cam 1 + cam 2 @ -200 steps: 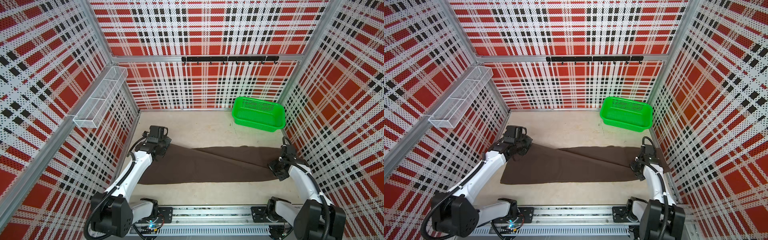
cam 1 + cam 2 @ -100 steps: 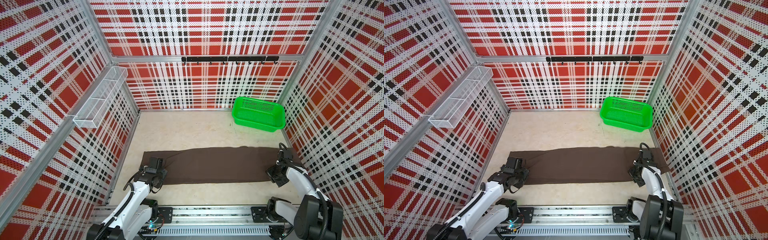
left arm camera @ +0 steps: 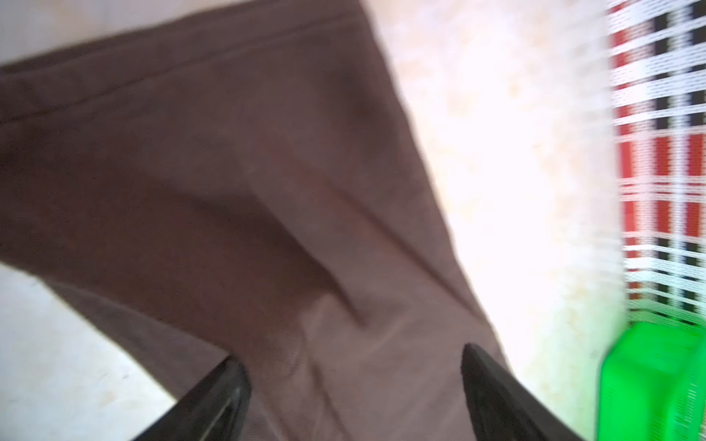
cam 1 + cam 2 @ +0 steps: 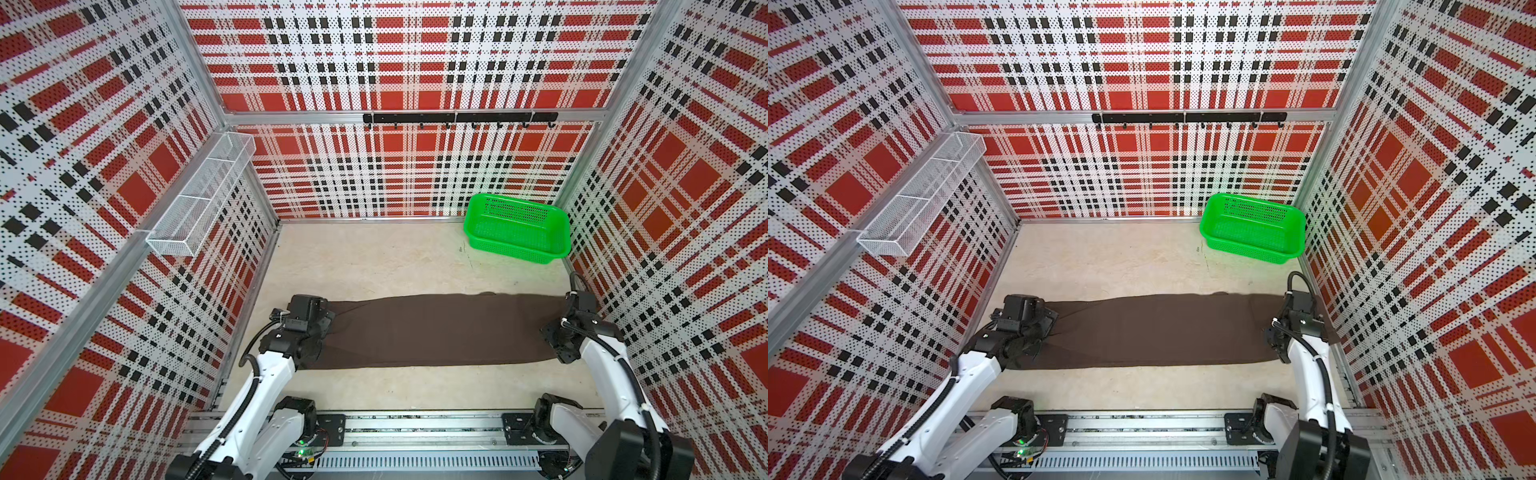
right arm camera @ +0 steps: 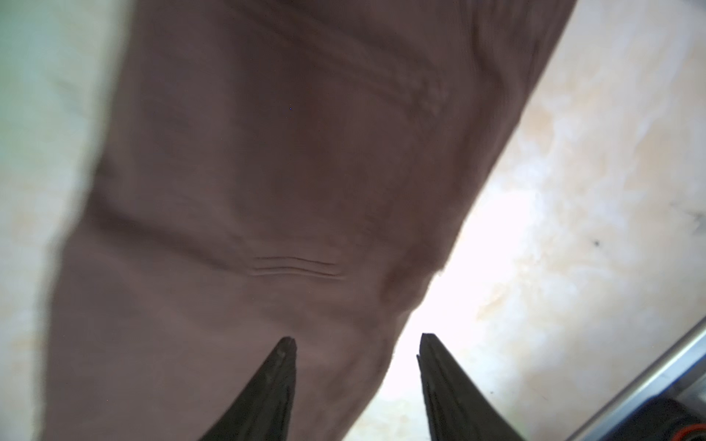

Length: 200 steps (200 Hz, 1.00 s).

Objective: Fold and stack the trousers
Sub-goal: Smooth out the trousers at the center of the table, then move the trousers to the center of the table.

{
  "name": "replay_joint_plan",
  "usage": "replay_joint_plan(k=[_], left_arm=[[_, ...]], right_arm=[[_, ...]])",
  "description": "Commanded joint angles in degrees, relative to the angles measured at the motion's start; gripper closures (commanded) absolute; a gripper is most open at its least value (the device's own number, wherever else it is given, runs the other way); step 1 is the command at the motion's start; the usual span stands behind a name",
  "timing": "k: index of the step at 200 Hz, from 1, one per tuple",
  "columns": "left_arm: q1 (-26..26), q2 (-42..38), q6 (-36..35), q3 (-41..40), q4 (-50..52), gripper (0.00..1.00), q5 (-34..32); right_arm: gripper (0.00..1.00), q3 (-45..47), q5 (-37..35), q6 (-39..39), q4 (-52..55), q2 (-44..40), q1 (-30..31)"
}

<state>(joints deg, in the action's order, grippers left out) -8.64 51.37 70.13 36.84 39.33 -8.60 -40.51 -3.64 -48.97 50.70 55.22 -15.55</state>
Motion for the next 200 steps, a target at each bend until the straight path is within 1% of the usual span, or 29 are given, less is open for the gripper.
replay_joint_plan(k=[1, 27, 47, 56, 65, 81, 95, 114, 131, 149, 167, 200], left_arm=[[0.38, 1.75, -2.2, 3.63, 1.63, 0.12, -2.38], [0.43, 3.76, -3.06, 7.38, 3.16, 0.11, -3.99], [0.47, 3.61, -3.18, 9.13, 4.29, 0.1, -5.18], [0.42, 3.12, -3.07, 9.52, 4.65, 0.1, -5.66], [0.47, 2.7, -3.07, 9.67, 4.79, 0.1, -6.4], [1.01, 2.24, -3.35, 9.37, 4.79, 0.1, -7.37], [2.37, 2.34, -4.39, 8.38, 4.23, 0.11, -7.12], [5.02, 2.89, -6.34, 7.06, 3.04, 0.11, -6.07], [7.05, 3.24, -8.4, 5.99, 0.69, 0.11, -5.07], [8.86, 3.49, -10.74, 4.89, -2.27, 0.12, -3.08], [10.3, 3.95, -13.06, 4.38, -4.41, 0.12, -1.72], [12.82, 5.19, -17.87, 4.47, -7.56, 0.12, -0.02]], right_arm=[[0.41, -4.39, -1.33, 0.88, 4.22, -2.58, -0.36], [0.4, -7.75, 0.55, 0.43, 5.12, -2.03, 0.11], [0.42, -7.57, 1.8, -1.25, 2.24, -1.53, 3.37], [0.45, -7.07, 2.26, -2.52, 0.28, -0.83, 6.6], [0.49, -6.65, 2.25, -3.95, -2.18, 0.76, 10.74], [0.58, -5.78, 1.03, -6.62, -7.49, 5.17, 20.34], [0.67, -5.33, 0.51, -8.66, -12.25, 10.96, 28.62], [0.73, -4.79, 4.06, -9.58, -21.25, 19.18, 37.21], [0.77, -4.82, 6.28, -9.76, -28.22, 26.2, 42.38], [0.78, -6.54, 8.03, -9.7, -30.54, 34.08, 44.82], [0.78, -7.43, 8.91, -9.26, -31.7, 39.32, 45.11], [0.78, -8.62, 4.08, -7.73, -29.54, 43.93, 44.64]])
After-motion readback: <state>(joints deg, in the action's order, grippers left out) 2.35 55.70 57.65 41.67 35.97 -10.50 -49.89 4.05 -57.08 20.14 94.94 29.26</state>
